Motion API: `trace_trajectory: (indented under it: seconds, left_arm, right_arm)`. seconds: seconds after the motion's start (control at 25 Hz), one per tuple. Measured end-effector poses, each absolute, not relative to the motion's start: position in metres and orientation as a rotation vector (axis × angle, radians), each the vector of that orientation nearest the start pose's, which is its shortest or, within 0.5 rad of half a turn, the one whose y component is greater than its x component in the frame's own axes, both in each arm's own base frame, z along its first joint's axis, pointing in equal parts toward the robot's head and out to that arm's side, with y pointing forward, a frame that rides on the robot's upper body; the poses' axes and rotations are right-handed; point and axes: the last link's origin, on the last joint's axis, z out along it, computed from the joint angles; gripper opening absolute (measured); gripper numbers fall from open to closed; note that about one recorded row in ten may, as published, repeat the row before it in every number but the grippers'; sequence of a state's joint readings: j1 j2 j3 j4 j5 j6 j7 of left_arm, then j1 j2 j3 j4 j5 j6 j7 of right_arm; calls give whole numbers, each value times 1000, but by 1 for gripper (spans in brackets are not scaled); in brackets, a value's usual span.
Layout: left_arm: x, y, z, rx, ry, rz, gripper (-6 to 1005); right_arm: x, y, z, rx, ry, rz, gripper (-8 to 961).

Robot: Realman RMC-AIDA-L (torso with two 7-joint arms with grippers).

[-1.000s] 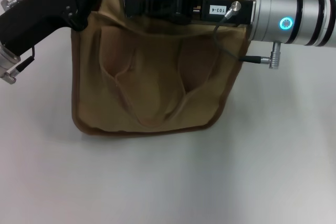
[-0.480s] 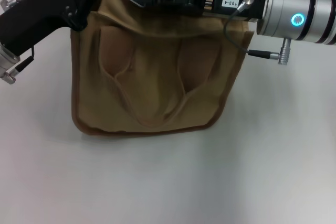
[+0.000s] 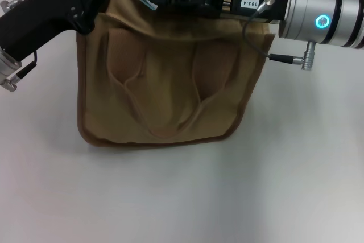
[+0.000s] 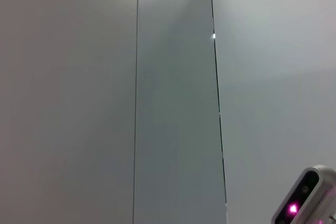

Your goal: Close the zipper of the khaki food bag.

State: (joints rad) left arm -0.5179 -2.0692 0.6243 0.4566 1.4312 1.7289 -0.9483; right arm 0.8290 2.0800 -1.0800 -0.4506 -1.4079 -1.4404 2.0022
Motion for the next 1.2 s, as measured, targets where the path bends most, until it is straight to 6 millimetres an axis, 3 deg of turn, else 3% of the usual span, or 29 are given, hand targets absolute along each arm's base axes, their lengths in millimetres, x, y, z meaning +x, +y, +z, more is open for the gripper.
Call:
trace_trajectory:
  seconds: [0.28, 0.76, 0.88, 1.2]
  left_arm:
    - [-230, 330, 41, -2225, -157, -1338, 22]
    - [-225, 330, 42, -2227, -136, -1367, 22]
    - [-222, 330, 42, -2228, -121, -1380, 22]
    - [-222, 331, 40, -2223, -127, -1385, 22]
  right_arm:
    - [122, 380, -40, -2730, 1358, 1252, 81]
    - [120, 376, -52, -2789, 1319, 1179, 293]
    - [116, 378, -53, -2779, 1333, 1182, 403]
    - [109, 375, -51, -2814, 1323, 1217, 398]
